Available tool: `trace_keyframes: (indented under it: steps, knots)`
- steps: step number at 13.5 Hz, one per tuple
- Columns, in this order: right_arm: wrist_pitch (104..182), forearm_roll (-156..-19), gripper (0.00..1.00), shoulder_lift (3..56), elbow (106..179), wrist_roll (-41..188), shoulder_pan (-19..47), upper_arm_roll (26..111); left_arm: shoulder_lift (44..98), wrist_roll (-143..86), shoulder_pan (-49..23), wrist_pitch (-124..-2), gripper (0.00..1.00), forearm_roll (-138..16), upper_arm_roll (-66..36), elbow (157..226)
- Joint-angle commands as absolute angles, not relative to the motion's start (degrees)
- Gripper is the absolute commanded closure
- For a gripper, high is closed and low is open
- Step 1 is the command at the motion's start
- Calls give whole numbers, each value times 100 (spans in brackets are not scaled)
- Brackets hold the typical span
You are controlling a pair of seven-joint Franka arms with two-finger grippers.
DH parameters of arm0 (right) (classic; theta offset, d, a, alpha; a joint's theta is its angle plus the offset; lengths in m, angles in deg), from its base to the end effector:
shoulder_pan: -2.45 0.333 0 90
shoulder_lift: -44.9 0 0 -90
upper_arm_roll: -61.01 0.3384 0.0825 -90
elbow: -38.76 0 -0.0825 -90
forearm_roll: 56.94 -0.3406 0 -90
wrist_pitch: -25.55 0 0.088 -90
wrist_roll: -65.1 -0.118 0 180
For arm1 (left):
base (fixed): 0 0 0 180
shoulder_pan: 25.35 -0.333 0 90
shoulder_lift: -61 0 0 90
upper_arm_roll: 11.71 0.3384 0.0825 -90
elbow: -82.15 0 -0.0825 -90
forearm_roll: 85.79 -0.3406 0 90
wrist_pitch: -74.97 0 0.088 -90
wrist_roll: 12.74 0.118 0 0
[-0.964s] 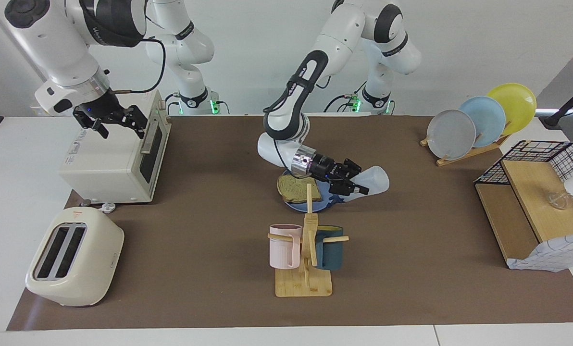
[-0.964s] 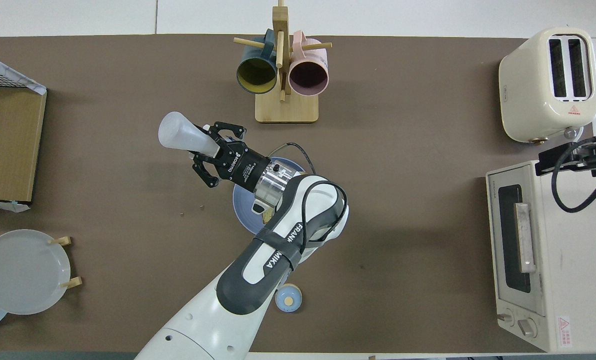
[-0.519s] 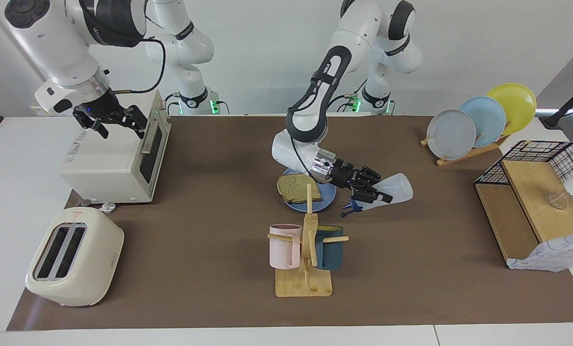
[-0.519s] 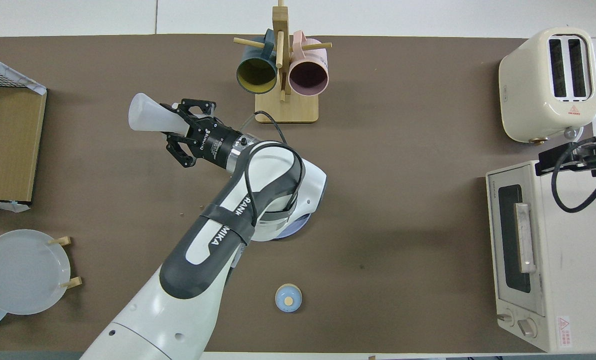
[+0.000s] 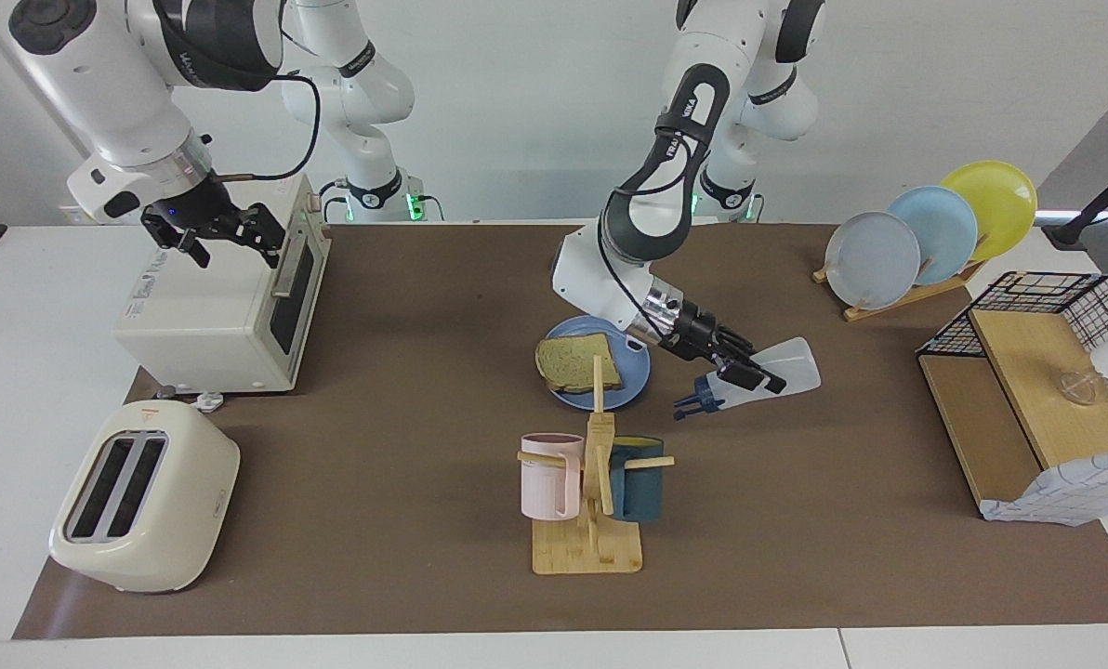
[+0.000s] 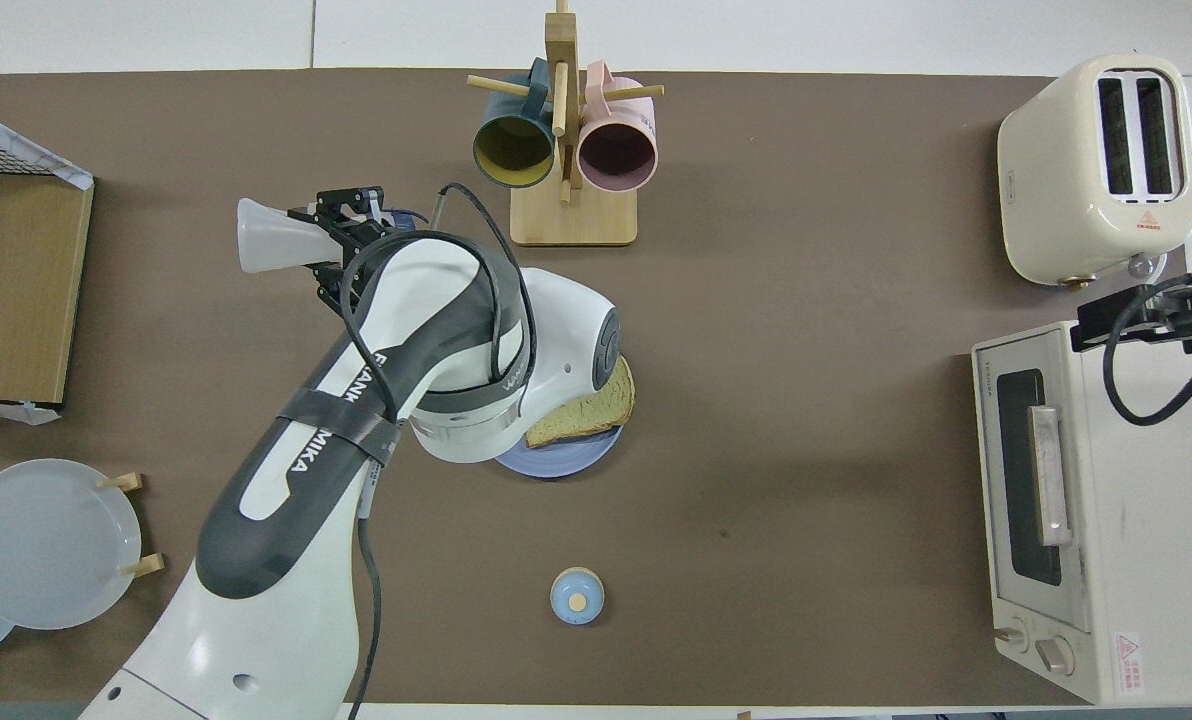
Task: Put bread on plate and add seasoning
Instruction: 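Carry the bottle back beside the mug rack with the left gripper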
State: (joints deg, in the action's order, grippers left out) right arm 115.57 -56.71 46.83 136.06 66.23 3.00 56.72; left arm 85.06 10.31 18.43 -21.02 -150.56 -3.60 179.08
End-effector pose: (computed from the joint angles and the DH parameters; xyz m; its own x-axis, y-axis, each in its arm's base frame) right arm 0.4934 -0.0334 0.5985 0.9946 -0.0450 -0.0933 -0.0452 -0.9990 -0.0004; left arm 0.5458 -0.2864 0.4206 0.3790 -0.5410 -0.7508 -0.8117 0.1952 -0.5504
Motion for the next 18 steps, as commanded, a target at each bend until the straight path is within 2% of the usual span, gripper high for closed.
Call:
trace_keyframes:
  steps: [1, 5, 11, 14, 18]
  knots:
    - [11519, -5641, 0, 4736, 13614, 6536, 245, 5723, 7755, 976, 1421, -2766, 100, -14199, -389, 18041]
    - [11519, -5650, 0, 4736, 13605, 6536, 245, 5723, 7357, 748, 937, -3417, 100, -12984, -388, 18032]
    - [11519, -5641, 0, 4736, 13605, 6536, 245, 5723, 7286, -183, 269, -4656, 100, -11429, -389, 18190]
    - [11519, -5641, 0, 4736, 13605, 6536, 245, 5723, 7146, -561, -56, -5683, 100, -10743, -397, 18689]
    - [11519, -5641, 0, 4736, 13605, 6536, 245, 5723, 6795, -1385, -285, -7361, 100, -10284, -397, 19761]
